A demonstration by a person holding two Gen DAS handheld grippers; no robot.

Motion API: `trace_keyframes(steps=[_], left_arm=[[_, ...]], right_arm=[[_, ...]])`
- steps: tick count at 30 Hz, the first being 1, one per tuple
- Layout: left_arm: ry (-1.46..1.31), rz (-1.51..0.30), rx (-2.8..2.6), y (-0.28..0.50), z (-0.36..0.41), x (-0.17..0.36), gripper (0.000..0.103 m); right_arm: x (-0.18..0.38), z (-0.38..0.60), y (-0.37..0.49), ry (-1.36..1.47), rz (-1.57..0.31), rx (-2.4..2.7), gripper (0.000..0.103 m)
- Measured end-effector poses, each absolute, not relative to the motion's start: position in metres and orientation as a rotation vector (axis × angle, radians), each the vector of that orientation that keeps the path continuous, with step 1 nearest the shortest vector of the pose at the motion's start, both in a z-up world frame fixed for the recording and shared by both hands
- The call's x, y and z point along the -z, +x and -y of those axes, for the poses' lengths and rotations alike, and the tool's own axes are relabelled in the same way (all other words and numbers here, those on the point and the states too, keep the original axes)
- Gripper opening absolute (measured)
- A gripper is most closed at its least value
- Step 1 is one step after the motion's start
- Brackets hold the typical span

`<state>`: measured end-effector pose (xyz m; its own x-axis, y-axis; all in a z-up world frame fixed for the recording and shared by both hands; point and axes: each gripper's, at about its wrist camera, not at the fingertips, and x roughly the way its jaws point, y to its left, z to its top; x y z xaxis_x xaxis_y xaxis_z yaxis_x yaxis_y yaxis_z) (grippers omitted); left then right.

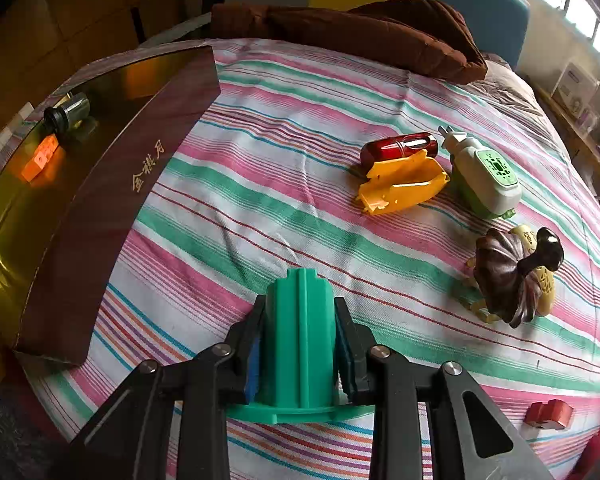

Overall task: Organize rigid objects
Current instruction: 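Lower the magenta suction cup into the gold tray with the left tool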

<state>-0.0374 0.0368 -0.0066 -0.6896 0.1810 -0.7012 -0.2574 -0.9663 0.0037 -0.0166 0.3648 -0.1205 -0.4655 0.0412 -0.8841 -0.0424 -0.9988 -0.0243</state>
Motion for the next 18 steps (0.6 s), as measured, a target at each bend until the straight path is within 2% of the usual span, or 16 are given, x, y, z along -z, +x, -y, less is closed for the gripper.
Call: trace_keyframes(steps=[18], left_arm=[[-1.264,-0.192,-2.607,-0.06,-0.032,0.048,0.056]], right_arm=[[0.12,-0.361,-0.016,-1.579,0.033,-2.654,0.031]])
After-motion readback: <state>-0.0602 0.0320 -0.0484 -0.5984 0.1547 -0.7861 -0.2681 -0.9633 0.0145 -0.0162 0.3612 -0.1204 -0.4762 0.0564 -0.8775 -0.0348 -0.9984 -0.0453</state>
